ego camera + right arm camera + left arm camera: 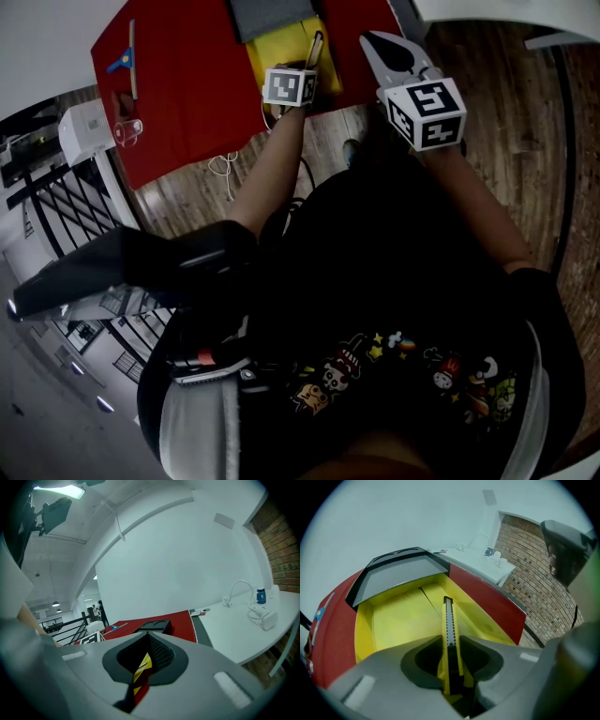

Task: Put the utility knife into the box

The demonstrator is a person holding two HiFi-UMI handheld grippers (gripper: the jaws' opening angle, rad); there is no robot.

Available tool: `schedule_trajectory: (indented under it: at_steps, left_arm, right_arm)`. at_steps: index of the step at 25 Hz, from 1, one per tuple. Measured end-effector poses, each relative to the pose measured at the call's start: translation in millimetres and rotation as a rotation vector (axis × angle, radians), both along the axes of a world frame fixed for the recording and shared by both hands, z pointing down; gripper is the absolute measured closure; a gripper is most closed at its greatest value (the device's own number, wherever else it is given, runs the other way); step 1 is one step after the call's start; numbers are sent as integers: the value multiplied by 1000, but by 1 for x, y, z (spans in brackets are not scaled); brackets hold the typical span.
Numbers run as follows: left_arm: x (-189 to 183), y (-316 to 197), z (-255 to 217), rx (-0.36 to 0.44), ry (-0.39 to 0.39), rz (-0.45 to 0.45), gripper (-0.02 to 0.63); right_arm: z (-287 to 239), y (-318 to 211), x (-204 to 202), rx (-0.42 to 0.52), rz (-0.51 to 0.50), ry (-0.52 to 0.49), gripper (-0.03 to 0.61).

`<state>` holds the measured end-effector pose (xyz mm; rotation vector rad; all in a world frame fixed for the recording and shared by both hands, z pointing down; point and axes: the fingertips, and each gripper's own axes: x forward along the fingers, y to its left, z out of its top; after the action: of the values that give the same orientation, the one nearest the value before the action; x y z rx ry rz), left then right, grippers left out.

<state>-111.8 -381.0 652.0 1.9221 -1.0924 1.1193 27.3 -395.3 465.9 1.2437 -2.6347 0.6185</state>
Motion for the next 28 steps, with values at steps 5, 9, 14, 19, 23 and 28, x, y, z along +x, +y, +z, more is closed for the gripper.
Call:
schedule_trajectory:
  at_steps: [5,9,14,19,23,28]
  left_arm:
    - [1,1,0,4,10,4,396]
    - [2,2,-4,17,36,2,387]
    - [1,1,-18,87,56,9,379]
    - [3,2,-59,229,99,42,512]
    - [1,12,-113,395,124,82,512]
    - [-18,34,-183,626,150,29,514]
  right_arm:
    - [1,1,-1,0,-4,-1,555]
    - [-1,4,-3,-3,-7,6,555]
    - [-1,8,-7,4,-13,16,555]
    - [-4,15,-16,11,-31,37,555]
    - [-10,24,-33,17,-63,63,555]
    - [-15,39,-53,30,-96,91,555]
